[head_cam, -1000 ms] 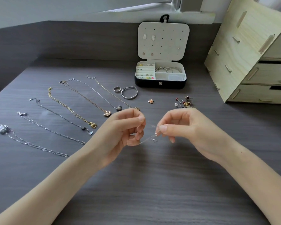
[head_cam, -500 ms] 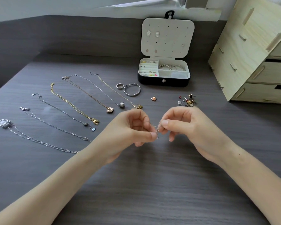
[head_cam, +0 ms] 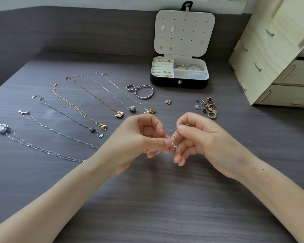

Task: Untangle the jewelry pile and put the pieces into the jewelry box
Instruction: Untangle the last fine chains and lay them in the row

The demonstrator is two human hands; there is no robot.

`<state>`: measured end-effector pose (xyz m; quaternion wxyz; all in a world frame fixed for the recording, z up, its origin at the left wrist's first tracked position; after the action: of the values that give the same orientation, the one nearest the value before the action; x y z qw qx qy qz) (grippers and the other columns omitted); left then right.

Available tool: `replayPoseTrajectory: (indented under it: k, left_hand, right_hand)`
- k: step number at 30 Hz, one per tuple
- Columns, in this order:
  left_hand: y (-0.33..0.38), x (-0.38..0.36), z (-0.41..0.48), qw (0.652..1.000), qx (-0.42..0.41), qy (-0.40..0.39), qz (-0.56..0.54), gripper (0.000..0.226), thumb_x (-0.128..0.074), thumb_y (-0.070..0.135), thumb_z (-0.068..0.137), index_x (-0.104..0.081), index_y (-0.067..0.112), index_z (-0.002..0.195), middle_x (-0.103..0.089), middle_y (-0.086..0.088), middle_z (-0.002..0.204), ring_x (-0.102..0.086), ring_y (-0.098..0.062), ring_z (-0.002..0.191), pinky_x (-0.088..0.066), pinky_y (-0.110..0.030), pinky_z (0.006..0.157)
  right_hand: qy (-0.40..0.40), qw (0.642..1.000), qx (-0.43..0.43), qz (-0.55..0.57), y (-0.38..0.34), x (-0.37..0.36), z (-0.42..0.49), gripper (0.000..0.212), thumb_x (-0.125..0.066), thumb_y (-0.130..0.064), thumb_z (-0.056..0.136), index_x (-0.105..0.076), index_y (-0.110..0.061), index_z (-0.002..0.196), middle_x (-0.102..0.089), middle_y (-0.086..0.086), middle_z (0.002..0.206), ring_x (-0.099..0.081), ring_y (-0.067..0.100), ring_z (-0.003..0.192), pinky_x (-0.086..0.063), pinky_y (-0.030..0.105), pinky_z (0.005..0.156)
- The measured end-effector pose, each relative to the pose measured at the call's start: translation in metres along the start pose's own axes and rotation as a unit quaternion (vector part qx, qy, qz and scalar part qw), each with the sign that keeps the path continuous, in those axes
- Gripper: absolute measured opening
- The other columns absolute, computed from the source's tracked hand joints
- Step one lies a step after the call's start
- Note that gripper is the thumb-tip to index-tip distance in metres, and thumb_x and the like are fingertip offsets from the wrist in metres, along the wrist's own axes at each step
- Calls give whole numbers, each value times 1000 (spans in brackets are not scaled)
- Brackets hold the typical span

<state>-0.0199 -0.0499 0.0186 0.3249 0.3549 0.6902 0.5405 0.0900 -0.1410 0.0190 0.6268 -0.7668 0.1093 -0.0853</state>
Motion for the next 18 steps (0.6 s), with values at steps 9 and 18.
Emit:
replayPoseTrajectory:
  k: [9, 18]
  left_hand:
    - [-2, 6, -1, 999, 22, 27, -5, 33, -71, -14, 68, -47, 8, 68, -66, -11, 64, -54, -16, 48, -26, -16, 38]
    - [-7, 8, 1, 997, 59, 26, -51, 22, -68, 0, 59, -49, 10, 63, -63, -10, 64, -44, -10, 41, -24, -13, 37]
  right_hand:
    - [-67, 995, -43, 56, 9, 8, 1, 16, -62, -7, 75, -57, -6, 90, -58, 9, 62, -45, 15, 45, -38, 22, 44]
    - [-95, 988, -75, 93, 8, 12, 1, 9, -59, -7, 76, -63, -9, 84, -52, 10, 63, -41, 14, 45, -33, 21, 43]
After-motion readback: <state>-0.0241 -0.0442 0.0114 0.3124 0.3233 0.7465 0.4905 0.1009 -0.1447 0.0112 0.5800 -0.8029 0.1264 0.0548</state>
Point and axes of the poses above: each hand's wrist, its own z-axis towards the middle knuckle, its own x-axis out of the back of the hand, y = z × x, the point moved 4 cm from there along z, towards the middle knuckle
